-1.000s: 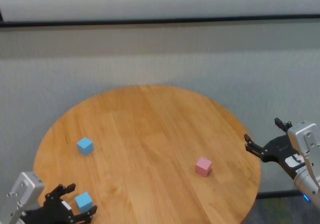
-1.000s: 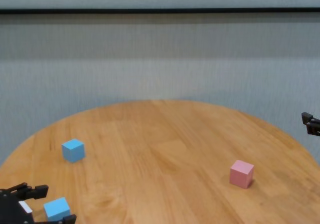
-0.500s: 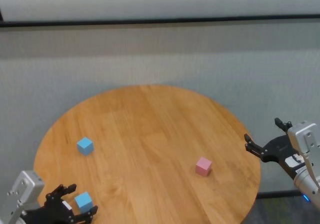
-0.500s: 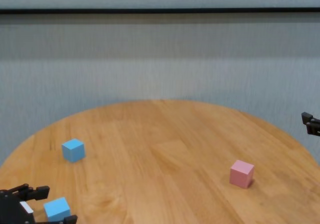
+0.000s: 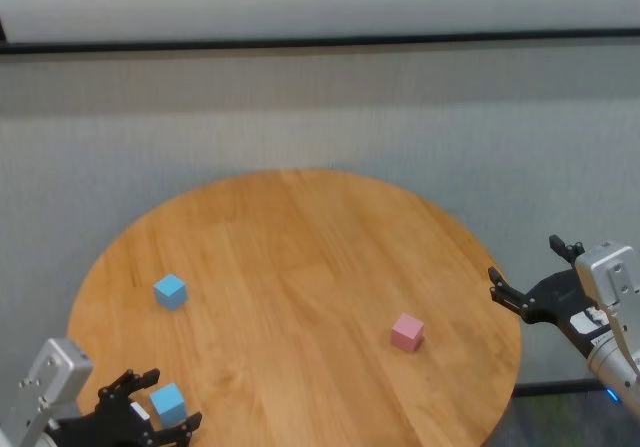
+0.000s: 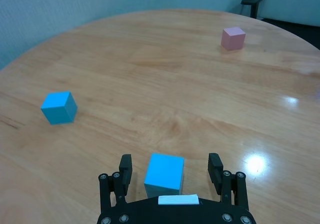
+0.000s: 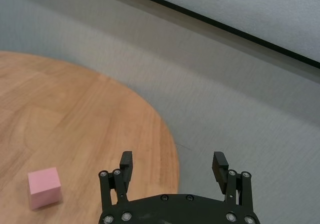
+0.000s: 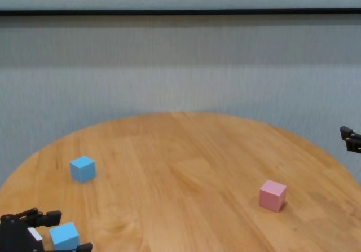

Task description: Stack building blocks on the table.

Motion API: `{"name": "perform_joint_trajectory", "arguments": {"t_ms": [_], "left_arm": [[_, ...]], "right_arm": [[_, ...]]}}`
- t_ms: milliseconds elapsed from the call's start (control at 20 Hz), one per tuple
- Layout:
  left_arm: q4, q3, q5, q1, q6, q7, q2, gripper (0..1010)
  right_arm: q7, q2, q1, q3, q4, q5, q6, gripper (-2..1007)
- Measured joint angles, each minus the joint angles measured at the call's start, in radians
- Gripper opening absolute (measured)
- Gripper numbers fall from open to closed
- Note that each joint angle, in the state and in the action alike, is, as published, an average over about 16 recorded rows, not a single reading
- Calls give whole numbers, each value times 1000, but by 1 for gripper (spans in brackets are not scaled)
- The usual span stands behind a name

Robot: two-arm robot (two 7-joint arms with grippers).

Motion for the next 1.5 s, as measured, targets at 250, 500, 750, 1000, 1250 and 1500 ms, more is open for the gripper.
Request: {"name": "perform_joint_trajectory", "arguments": {"t_ms": [250,500,750,1000,1250,1500], "left_arm": [[4,1,1,-2,8,-4,-6,1000],[9,4,6,-4,15,-4,-10,1000],[12,7,11,-6,20,-3,-12,996],[12,9,15,-8,24,-2,-13,961],[12,10,16,-9,25,-2,-13,882],[12,8,15,-9,25,-2,-14,748]], "right_arm": [[0,0,0,0,0,0,0,1005],[0,0,0,0,0,0,0,1005],[0,0,0,0,0,0,0,1005],[0,0,0,0,0,0,0,1005],[0,0,0,0,0,0,0,1005],[0,0,0,0,0,0,0,1005]]}}
